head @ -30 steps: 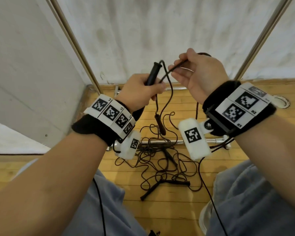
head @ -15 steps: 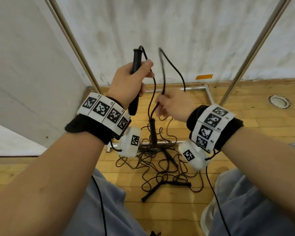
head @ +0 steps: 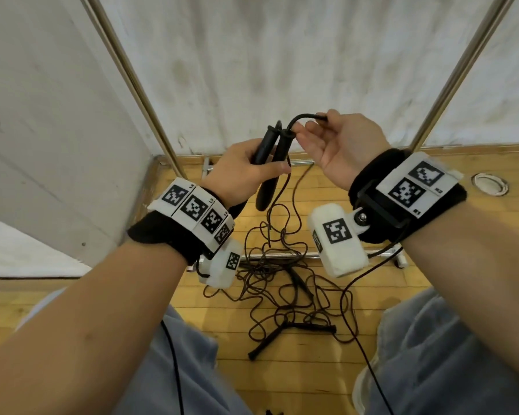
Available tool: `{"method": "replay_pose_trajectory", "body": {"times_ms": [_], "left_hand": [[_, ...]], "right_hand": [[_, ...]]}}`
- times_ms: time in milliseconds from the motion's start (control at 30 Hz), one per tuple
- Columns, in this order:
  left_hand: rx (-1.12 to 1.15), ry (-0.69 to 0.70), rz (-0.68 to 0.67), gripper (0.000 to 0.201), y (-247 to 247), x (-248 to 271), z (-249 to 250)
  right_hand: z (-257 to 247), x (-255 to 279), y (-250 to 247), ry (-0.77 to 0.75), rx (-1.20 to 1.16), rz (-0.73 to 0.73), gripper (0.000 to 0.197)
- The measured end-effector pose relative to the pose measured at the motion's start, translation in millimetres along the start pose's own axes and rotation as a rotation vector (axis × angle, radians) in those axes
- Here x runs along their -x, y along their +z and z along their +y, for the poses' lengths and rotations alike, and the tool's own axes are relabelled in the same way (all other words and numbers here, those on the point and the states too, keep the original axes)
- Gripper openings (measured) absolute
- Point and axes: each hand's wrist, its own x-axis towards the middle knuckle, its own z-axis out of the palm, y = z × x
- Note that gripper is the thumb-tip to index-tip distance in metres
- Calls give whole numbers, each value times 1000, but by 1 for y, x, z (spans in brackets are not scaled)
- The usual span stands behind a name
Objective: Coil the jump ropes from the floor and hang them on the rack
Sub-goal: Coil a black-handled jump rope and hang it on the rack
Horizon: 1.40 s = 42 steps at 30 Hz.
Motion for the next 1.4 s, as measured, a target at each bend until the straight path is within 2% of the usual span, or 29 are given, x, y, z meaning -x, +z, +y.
{"method": "replay_pose_trajectory", "body": {"times_ms": [200,267,333,367,400,467,500,600,733,833,1033,1133,1267,1333,1400], "left_hand": [[-93,50,15,5,0,2,-3],[-135,53,26,12,-4,1,-5],[-194,64,-15,15,-8,1,-5],[-223,78,-43,14,-9,2,-5],[-252,93,-71,10,-9,3,-5],[-306,110,-124,3,-12,5,-5],[-334,117,-134,8,-14,5,-6],[-365,99,-147,8,-20,5,-9],[-316,83,-180,8,-26,4,-10],[-302,66,-154,7,-26,4,-10],[-278,12,-93,16,-25,2,-10],[-290,52,22,28,-23,4,-12],[-391,129,135,43,-15,9,-8],[-352,97,125,34,-15,9,-4],[-206,60,108,24,-18,9,4]], "right_hand": [[-3,-4,-9,-118,666,32,37],[2,-3,-11,-316,939,37,39],[11,-3,-12,-582,1147,45,30],[15,-2,-12,-654,1208,13,24],[18,-3,-12,-658,1263,-53,23],[24,-6,-16,-532,1342,-213,24],[25,-7,-18,-471,1365,-261,21],[27,-8,-22,-413,1361,-306,16],[26,-9,-23,-309,1155,-353,16],[24,-11,-21,-266,1063,-397,10],[11,-14,-10,-339,704,-231,15],[5,-18,-9,-329,583,-171,18],[6,-21,-8,-365,627,-124,22],[7,-21,-7,-400,681,-92,25],[9,-20,-6,-465,766,-52,31]]}}
